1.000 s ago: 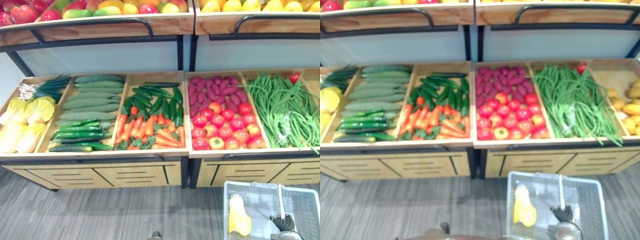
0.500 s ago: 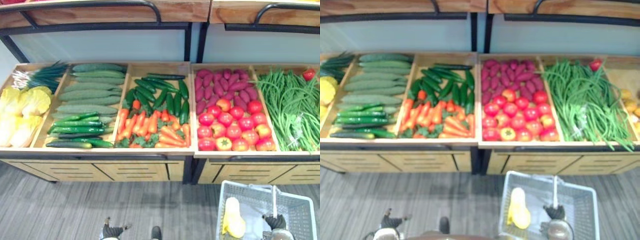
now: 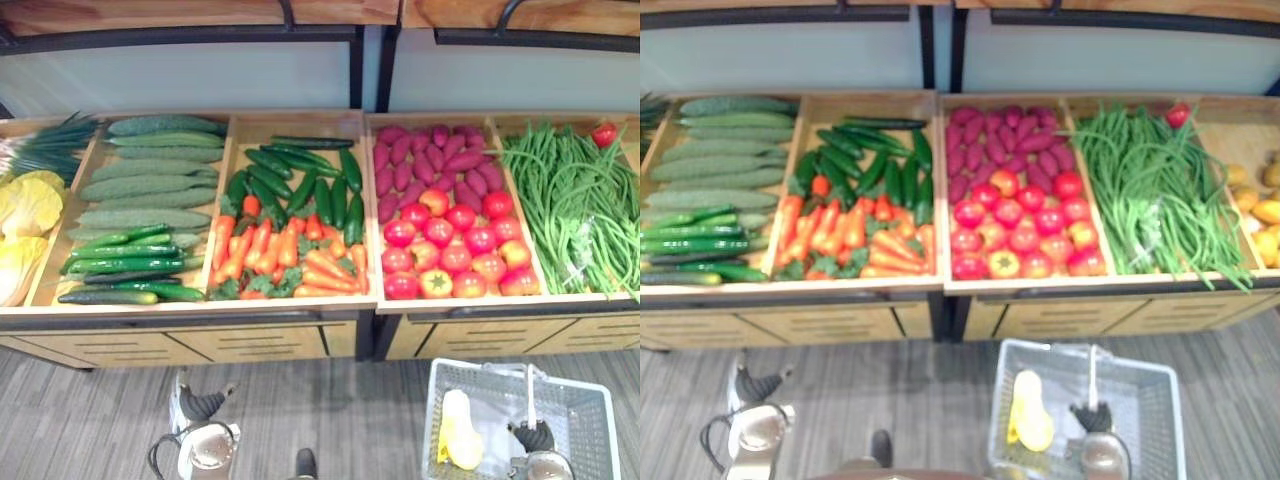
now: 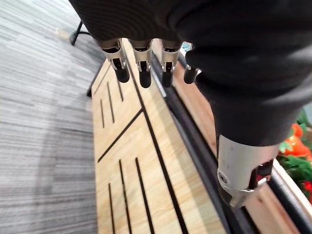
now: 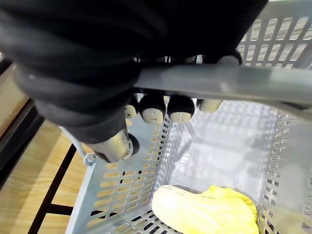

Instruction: Pick vegetable in the basket

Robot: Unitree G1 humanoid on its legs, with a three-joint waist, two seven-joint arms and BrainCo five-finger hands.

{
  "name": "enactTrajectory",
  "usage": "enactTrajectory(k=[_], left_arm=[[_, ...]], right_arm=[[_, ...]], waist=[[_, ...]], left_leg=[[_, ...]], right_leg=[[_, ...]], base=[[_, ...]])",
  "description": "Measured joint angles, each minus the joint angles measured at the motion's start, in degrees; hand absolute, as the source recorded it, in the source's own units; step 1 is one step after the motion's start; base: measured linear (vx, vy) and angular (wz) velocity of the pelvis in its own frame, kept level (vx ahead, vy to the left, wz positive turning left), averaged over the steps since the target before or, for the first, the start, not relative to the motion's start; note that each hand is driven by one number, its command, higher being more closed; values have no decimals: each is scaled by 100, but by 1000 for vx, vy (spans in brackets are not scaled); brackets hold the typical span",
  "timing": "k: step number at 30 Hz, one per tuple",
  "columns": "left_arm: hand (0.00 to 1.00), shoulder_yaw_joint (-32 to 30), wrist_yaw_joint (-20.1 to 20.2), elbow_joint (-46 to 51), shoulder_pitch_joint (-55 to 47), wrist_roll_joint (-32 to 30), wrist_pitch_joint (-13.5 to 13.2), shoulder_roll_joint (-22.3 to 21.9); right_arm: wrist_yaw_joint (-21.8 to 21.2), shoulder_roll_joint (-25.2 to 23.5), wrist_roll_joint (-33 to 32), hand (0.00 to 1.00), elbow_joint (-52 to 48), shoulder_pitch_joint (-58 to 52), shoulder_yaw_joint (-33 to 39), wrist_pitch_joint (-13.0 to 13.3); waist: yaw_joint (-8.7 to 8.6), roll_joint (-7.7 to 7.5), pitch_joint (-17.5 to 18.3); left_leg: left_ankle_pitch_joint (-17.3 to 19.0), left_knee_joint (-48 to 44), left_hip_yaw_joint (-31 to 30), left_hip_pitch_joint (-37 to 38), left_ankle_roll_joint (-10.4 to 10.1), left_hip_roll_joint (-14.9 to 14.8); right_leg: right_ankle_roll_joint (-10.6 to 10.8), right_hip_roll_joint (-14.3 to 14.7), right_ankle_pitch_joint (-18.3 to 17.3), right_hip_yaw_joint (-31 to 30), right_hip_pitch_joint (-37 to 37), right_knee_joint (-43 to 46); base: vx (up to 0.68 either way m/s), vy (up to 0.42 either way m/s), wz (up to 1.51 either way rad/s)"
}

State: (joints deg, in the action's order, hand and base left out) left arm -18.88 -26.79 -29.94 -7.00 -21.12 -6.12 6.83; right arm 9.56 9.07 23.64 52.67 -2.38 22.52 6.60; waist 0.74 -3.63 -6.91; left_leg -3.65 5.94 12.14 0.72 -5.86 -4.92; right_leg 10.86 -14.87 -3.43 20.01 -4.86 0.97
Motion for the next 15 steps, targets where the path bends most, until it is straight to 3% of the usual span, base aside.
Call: enactTrajectory(k=[7, 15], left_arm=[[0, 68, -218, 573, 2, -42, -109, 0], [0, 37, -159, 139, -278, 85, -238, -71]], right_arm=[[5, -5, 5, 100, -3, 8, -273, 120], [22, -49, -3, 100, -4, -48, -261, 148]], waist=[[-40, -62, 5], [-16, -152, 9]], left_leg=[[1, 6, 11, 61, 0, -55], [6, 6, -84, 30, -4, -53]], right_leg=[[-8, 54, -3, -15, -62, -5], [-69, 61, -46, 66, -63, -7]], base=[[-12, -3, 0], [-20, -8, 4]])
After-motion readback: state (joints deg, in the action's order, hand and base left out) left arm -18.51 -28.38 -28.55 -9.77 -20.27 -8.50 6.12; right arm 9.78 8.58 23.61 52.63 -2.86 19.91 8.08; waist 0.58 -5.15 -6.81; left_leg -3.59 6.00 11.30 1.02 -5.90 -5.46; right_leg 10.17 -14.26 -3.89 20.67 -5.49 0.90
